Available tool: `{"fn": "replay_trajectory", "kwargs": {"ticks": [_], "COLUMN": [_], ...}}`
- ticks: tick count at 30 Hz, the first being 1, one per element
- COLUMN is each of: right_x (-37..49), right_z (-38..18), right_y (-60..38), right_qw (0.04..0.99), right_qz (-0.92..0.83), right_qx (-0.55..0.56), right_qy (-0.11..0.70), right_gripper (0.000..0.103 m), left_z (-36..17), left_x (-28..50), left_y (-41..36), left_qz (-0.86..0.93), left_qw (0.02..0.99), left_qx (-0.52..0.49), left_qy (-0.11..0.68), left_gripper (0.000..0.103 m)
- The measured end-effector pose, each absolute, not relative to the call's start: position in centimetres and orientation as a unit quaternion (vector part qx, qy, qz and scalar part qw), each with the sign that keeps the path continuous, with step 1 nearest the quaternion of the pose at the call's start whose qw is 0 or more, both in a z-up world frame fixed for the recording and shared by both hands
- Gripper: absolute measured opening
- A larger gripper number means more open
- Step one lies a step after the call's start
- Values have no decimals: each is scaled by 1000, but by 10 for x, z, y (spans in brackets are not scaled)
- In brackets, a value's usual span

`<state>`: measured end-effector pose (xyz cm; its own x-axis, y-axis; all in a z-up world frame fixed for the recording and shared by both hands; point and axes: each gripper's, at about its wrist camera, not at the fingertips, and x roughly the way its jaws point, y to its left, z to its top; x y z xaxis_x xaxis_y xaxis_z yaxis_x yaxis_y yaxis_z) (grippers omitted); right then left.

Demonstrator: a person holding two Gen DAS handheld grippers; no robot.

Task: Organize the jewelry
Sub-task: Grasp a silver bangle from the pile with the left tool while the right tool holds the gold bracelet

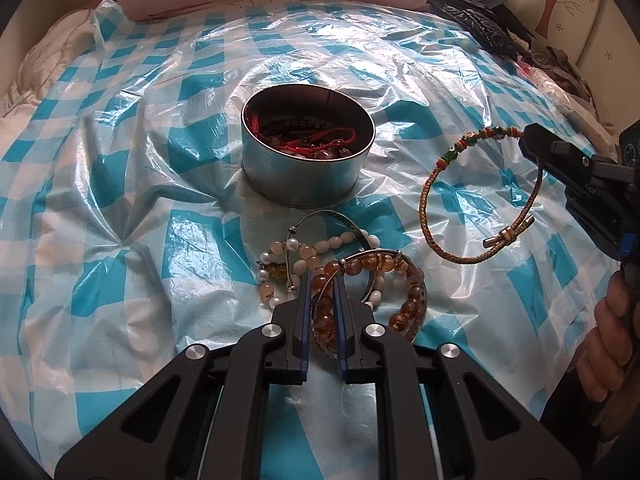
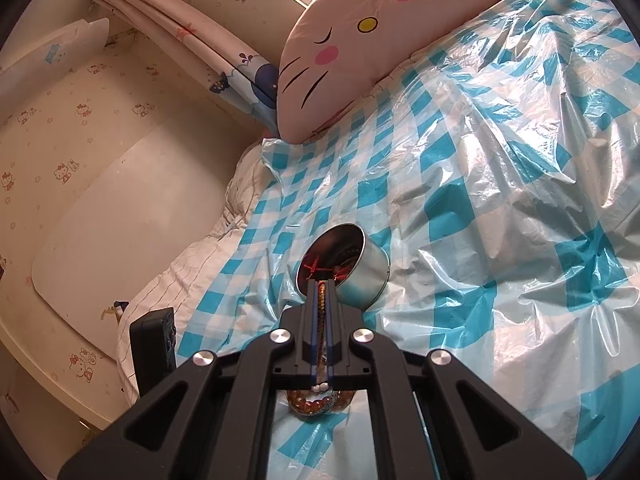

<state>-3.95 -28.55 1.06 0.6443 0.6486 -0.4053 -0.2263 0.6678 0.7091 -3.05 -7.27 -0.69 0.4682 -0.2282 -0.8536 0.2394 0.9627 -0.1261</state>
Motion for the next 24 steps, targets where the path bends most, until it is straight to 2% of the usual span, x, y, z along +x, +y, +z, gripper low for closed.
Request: {"fn": "replay_trajectory", "kwargs": {"ticks": [9, 11, 14, 24], "right_x": [-43, -43, -42, -41], "right_z": [14, 14, 14, 14], "right_y": [-288, -288, -287, -287], "right_qw": [853, 853, 854, 852], "right_qz": [260, 259, 260, 261], "right_qx": [319, 319, 317, 318], "right_qy": [322, 320, 322, 323], "right_gripper": [4, 4, 4, 4], "left_z": [10, 13, 18, 5], "left_x": [-36, -36, -34, -30], "left_y": [-60, -60, -58, -45], "left_qz": [-119, -116, -116, -108], "left_qw": [870, 873, 876, 869], "left_qx": [-23, -25, -29, -19], "left_qy": [479, 473, 467, 483], "left_gripper": [10, 5, 5, 5]}}
